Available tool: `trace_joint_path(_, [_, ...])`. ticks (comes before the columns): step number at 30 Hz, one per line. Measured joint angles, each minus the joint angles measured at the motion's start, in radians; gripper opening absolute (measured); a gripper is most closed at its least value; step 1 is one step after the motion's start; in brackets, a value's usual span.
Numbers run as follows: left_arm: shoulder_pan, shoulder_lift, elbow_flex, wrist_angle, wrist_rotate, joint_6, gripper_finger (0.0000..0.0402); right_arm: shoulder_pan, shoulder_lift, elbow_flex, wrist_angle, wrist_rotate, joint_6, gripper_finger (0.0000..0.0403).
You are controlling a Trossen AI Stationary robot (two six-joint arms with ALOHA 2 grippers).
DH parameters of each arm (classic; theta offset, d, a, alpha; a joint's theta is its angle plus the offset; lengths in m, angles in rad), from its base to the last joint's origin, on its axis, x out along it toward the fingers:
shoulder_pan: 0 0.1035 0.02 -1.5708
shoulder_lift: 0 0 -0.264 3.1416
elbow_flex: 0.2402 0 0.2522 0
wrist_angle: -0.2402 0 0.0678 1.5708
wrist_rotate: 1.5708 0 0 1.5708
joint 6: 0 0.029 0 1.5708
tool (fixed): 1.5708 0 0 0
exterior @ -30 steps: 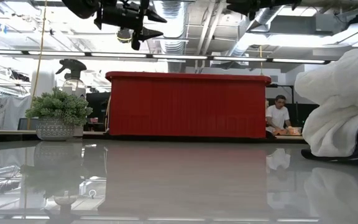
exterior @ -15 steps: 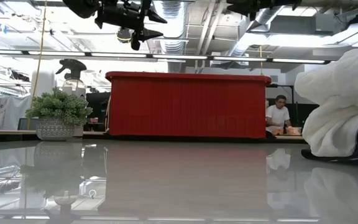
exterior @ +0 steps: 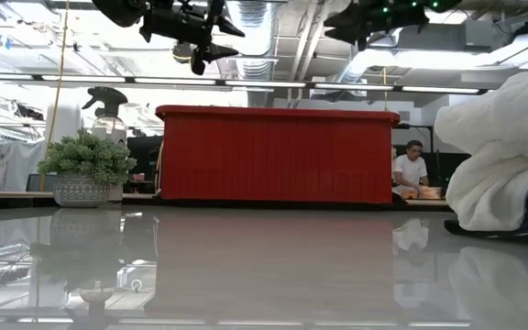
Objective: Fold Laundry from Bin
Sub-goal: Fold the white underwear
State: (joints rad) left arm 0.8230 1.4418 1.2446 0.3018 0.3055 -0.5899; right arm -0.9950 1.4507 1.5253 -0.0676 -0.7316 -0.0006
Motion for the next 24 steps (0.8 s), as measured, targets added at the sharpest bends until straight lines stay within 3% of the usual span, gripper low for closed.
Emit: trace_joint_path(24, [0.0,0.0,0.0,-0.06,0.019,0.003,0.0203,-0.009,0.078,0.0,0.055,0.028,0.016,0.0212])
